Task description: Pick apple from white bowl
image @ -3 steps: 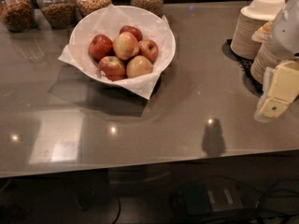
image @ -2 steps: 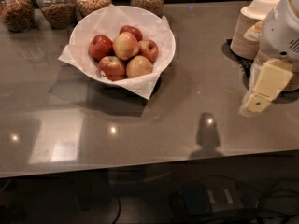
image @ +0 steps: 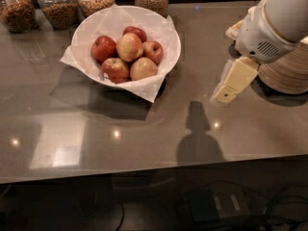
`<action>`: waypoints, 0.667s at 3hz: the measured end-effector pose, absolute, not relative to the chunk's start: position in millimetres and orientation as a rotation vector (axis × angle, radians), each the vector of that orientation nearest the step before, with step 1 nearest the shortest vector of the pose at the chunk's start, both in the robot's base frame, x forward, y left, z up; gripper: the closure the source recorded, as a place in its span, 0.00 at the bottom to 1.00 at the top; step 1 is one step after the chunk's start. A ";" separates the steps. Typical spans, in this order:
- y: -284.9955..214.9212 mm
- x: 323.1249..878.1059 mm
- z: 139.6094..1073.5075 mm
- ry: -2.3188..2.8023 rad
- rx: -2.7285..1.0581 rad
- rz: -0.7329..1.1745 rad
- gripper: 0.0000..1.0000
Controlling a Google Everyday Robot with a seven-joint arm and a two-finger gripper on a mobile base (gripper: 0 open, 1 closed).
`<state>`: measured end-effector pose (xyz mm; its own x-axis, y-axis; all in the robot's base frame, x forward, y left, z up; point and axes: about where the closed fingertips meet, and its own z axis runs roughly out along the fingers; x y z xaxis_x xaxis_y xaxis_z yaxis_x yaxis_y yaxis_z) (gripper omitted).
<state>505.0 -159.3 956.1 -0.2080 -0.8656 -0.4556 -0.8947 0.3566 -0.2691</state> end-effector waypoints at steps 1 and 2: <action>-129.2 529.4 958.1 2.000 -1.485 0.130 0.00; -88.9 555.0 970.7 1.887 -1.447 0.187 0.00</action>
Offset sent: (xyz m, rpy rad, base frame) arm 0.0812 0.1138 0.0323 0.3040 -0.2042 0.1007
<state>555.0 -88.9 970.7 -0.0914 -0.7751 -0.6252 -0.8827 0.3537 -0.3094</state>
